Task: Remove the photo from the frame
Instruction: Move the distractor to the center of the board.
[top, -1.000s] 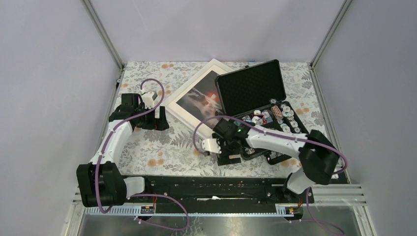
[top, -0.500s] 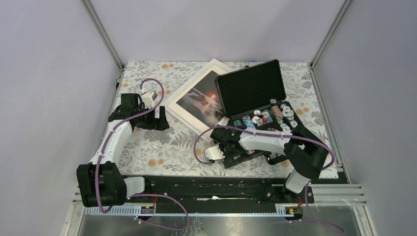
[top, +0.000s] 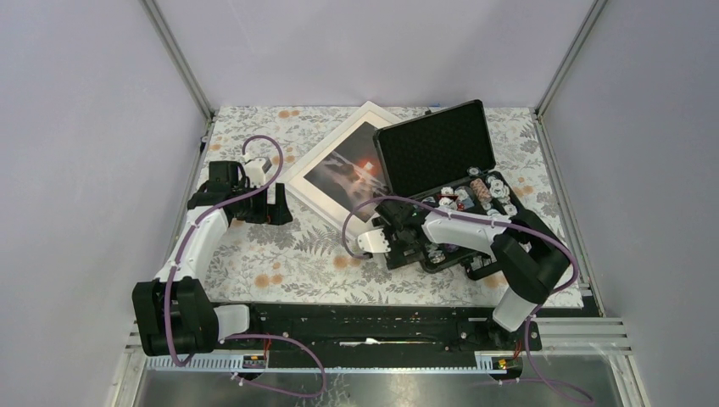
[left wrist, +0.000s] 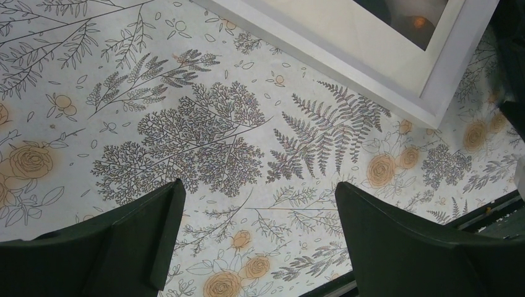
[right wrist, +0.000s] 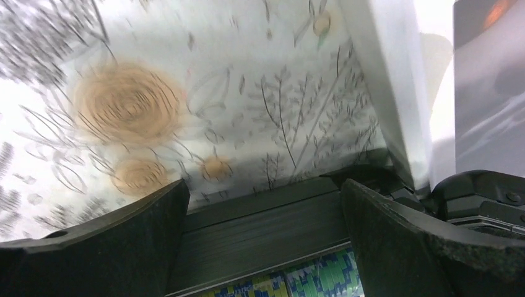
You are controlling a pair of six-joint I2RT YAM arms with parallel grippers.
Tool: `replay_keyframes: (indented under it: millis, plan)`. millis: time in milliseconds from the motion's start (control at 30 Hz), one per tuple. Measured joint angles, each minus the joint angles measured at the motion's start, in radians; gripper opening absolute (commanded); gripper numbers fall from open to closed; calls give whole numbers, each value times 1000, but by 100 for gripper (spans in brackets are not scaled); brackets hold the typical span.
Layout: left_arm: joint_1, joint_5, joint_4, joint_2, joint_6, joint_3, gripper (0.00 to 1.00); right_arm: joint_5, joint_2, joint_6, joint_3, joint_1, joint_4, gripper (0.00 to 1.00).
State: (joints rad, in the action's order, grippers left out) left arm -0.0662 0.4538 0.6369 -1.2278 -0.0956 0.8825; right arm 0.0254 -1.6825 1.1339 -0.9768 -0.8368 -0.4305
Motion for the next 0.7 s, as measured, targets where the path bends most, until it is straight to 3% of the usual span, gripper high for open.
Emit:
replay_keyframes:
  millis: [467, 700]
  plan:
    - [-2, 10, 0, -19, 0, 0, 99, 113, -10, 233, 20, 192, -21, 99]
    - [-2, 15, 0, -19, -1, 0, 99, 116, -92, 272, -77, 293, -32, 99]
